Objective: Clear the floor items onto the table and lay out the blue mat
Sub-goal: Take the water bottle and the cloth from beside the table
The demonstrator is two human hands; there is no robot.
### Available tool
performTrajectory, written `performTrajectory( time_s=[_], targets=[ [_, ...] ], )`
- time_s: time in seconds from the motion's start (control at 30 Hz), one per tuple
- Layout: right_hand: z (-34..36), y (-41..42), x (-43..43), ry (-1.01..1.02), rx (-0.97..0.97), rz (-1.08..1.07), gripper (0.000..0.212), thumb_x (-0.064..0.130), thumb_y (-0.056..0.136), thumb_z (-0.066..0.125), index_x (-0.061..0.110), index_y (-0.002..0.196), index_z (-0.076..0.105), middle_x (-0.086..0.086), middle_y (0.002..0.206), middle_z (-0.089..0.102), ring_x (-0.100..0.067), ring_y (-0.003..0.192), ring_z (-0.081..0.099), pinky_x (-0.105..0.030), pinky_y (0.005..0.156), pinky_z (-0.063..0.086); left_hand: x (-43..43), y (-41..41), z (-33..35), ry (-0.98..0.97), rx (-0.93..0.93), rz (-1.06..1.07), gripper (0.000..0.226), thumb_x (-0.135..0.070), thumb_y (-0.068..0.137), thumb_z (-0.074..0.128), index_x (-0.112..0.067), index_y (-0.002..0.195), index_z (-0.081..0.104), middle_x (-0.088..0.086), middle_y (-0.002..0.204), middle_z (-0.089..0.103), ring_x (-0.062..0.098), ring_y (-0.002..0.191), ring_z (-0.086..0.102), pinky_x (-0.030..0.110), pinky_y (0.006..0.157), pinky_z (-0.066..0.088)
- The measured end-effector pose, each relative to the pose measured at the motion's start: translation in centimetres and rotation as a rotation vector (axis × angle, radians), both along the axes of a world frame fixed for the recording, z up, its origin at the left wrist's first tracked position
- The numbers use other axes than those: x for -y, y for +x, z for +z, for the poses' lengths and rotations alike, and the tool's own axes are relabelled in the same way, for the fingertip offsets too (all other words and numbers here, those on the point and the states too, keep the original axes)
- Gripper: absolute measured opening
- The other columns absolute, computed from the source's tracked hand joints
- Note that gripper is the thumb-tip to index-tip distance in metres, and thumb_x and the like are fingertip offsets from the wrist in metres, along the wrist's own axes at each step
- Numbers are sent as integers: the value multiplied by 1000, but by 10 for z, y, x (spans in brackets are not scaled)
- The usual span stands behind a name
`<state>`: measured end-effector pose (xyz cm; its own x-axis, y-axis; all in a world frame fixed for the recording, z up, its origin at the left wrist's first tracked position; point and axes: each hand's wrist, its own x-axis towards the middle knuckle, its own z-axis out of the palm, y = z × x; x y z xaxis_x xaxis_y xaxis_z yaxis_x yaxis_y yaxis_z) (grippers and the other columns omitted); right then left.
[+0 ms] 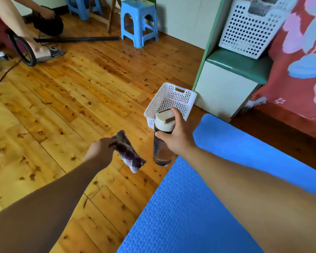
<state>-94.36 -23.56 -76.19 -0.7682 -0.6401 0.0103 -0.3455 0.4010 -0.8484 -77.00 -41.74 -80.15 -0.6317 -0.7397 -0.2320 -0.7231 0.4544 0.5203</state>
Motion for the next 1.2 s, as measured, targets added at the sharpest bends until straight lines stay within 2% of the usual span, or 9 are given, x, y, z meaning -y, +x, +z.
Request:
performTrajectory(
  time_s=[0.1,0.2,0.37,0.5,0.67,0.8,0.9,0.97,1.2],
  targets=[
    [-71,5,14,14,-15,-2,86,32,70,80,34,138,28,16,122,43,-6,109,45,-27,88,41,6,4,-70,19,-14,7,31,-22,94,48,-22,123,59,10,121,63,20,68,54,28,55,45],
    [-126,5,27,21,-10,-13,88,32,69,81,35,138,27,17,115,41,5,96,40,-20,83,35,11,4,-124,40,-30,13,30,-22,94,48,-22,122,59,11,120,63,23,73,54,35,65,51],
    [-198,-2,44,55,-12,-13,93,30,70,81,33,142,23,7,128,46,-4,104,44,-21,85,37,19,-2,-191,8,-93,16,30,-22,94,49,-22,122,59,8,125,61,28,91,58,29,67,43],
    [-224,-9,55,53,-29,-45,95,28,71,81,30,144,20,2,137,44,-10,117,45,-27,95,42,26,-14,-218,-15,-247,56,30,-19,93,51,-19,122,60,6,132,56,31,113,54,33,84,46],
    [-248,-11,52,65,-56,-82,98,29,69,82,36,143,18,4,135,42,1,106,37,-16,85,36,21,-2,-276,270,-256,231,28,-25,92,52,-26,119,62,7,115,62,21,64,54,33,58,48],
    [-266,-10,45,55,-55,-91,95,29,68,82,35,141,22,4,133,43,-3,108,40,-25,89,41,12,23,-325,321,-47,158,27,-19,94,50,-22,118,62,8,124,60,35,72,59,32,52,43],
    [-268,-9,47,41,-66,-85,92,28,68,82,34,140,25,3,132,44,-5,108,42,-24,87,40,10,43,-341,287,86,99,26,-17,95,48,-22,116,62,7,115,64,27,54,50,30,46,37],
    [-267,-9,50,27,-56,-80,92,27,69,82,32,141,25,3,134,44,-3,108,40,-22,87,39,9,53,-345,248,133,82,26,-16,95,46,-23,114,63,7,107,66,29,56,54,35,48,41],
    [-272,-6,53,41,-79,-75,92,27,68,83,35,140,26,4,132,43,2,104,38,6,61,31,12,65,-345,191,138,11,30,-9,92,43,-26,108,62,7,113,64,26,69,62,35,59,50]
  ],
)
